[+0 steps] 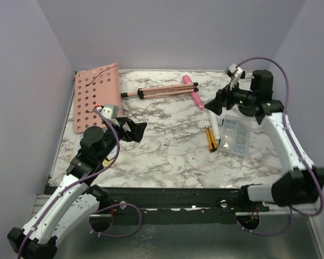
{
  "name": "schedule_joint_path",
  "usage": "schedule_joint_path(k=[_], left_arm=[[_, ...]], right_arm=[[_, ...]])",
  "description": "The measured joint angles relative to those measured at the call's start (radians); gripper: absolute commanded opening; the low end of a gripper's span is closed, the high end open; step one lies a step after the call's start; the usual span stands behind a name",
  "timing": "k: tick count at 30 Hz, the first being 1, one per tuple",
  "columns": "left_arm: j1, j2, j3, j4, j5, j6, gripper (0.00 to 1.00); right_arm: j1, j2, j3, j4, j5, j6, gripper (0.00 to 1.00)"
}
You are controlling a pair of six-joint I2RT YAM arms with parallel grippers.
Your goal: Pack up the instrument practice props
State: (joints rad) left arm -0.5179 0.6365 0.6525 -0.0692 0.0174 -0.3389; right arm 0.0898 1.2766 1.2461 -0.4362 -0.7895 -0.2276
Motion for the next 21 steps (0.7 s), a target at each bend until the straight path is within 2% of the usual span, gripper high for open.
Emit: schedule_joint_path(k=[3,4,6,10,13,18,21], left_arm=[[0.0,0.0,0.0,-0.026,-0.005,0.018,0.99],[0.001,0.002,0.0,-0.08,-0.035,0.077,0.99],[0.001,0.003,-0.002,-0.092,-0.046,0.095,0.99],[0.003,-0.003,-0.04,-0.113,-0.085,0.15,0.99],[0.006,0.002,-0.061,-0.146,-0.098,0.172,0.99],[0.006,0.005,-0.063,-0.158,-0.105,0.191,0.99],[0.006,0.003,-0.063,-0.159,-0.117,0.201,0.99]], right_arm=[[0.023,0.206,0.029,0.023,0.095,-0.028,0.99],[0.082,0.431,0.066,0.054,0.263,-0.072,0.99],[0.096,0.472,0.082,0.037,0.3,-0.081,0.99],[0.121,0.635,0.286,0.098,0.428,-0.098,0.96],[0.129,0.761,0.358,0.13,0.489,-0.101,0.93],[0.138,0.943,0.524,0.128,0.55,-0.085,0.81],[0.144,1.003,0.578,0.129,0.574,-0.078,0.64]])
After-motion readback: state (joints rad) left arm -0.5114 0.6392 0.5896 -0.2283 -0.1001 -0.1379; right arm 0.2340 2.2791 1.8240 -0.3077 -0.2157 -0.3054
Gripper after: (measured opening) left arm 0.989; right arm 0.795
